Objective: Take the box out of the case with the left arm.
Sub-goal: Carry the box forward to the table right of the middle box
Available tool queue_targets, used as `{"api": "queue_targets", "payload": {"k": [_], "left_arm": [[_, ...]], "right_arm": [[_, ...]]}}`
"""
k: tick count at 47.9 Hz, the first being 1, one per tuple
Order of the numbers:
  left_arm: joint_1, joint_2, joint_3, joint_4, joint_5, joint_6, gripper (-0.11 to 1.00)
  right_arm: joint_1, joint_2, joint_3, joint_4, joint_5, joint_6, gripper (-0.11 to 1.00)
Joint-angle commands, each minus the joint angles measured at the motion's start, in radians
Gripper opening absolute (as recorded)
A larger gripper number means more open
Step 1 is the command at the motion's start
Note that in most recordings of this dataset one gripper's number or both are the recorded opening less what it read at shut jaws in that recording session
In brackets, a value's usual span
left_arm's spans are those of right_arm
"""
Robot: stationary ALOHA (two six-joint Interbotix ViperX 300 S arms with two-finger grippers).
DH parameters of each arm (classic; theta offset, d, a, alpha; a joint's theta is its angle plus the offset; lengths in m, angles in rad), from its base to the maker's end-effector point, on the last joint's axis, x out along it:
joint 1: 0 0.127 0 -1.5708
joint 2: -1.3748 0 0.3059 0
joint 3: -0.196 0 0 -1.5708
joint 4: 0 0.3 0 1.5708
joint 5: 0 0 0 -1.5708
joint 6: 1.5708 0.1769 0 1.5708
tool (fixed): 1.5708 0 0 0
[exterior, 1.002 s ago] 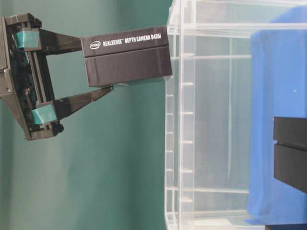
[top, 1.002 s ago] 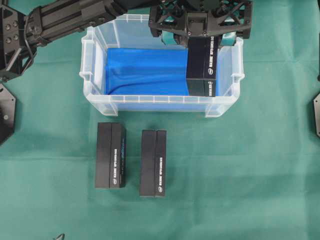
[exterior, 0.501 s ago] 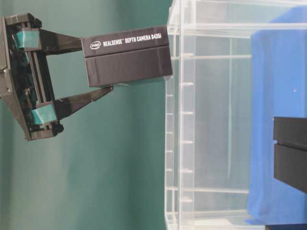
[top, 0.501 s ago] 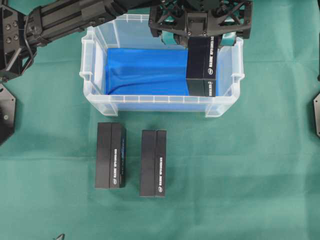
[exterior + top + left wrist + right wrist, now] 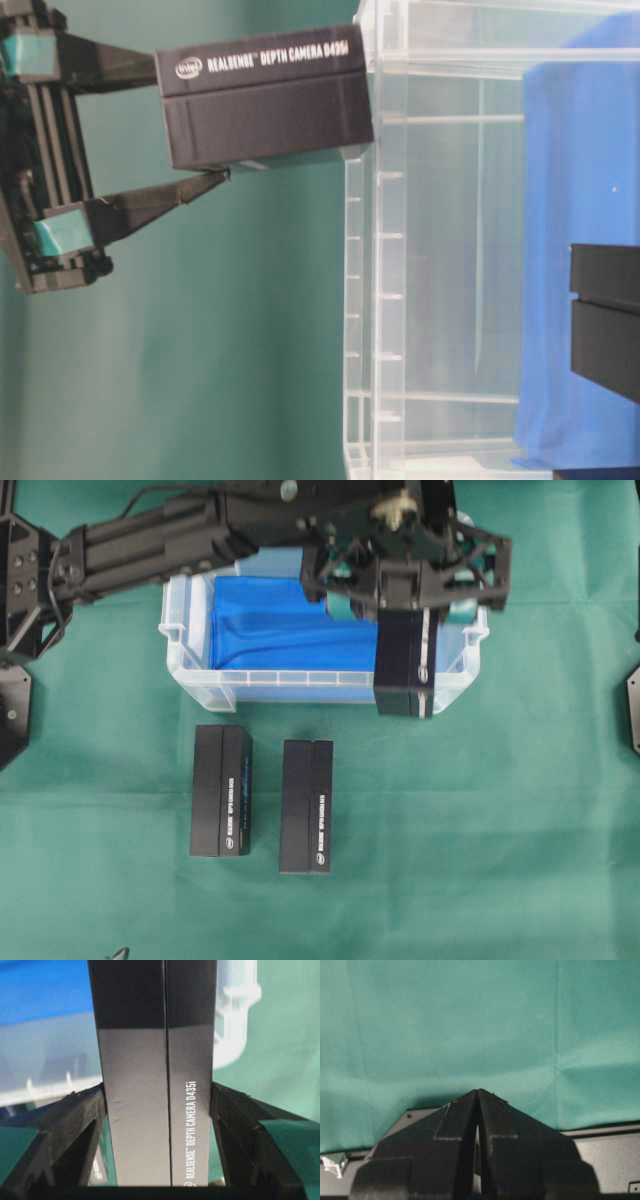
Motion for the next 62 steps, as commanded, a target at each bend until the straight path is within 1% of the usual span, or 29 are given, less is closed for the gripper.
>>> {"api": "queue_targets", "payload": {"k": [1,19,21,31,35,50,62], "left_arm": [[-0.029,-0.034,-0.031,0.005,-0.003,-0.011,0.6],[-0.164,-0.035,-0.031,0.015,-0.003,-0.144,0.6],[-0.181,-0.035,-0.031,0.017,-0.002,-0.167,0.6],[-0.241,-0.035,-0.032,0.017,-0.003,-0.241,0.6],[-0.253,-0.035,-0.034,0.018,-0.003,-0.261,0.6],[-0.259,-0.035,-0.032,0.023,-0.003,-0.265,0.6],[-0.259,-0.038,-0.011,0.043,-0.003,-0.267,0.6]], "right_arm": [[-0.002,0.0,-0.012,0.0,-0.005,0.0,0.01],[0.0,0.0,-0.012,0.005,-0.003,0.0,0.01],[-0.002,0.0,-0.012,0.005,-0.003,0.0,0.01],[-0.002,0.0,-0.012,0.005,-0.003,0.002,0.01],[-0.002,0.0,-0.011,0.006,-0.003,0.002,0.01],[-0.002,0.0,-0.012,0.011,-0.003,0.002,0.01],[0.0,0.0,-0.012,0.011,-0.002,0.002,0.01]]}}
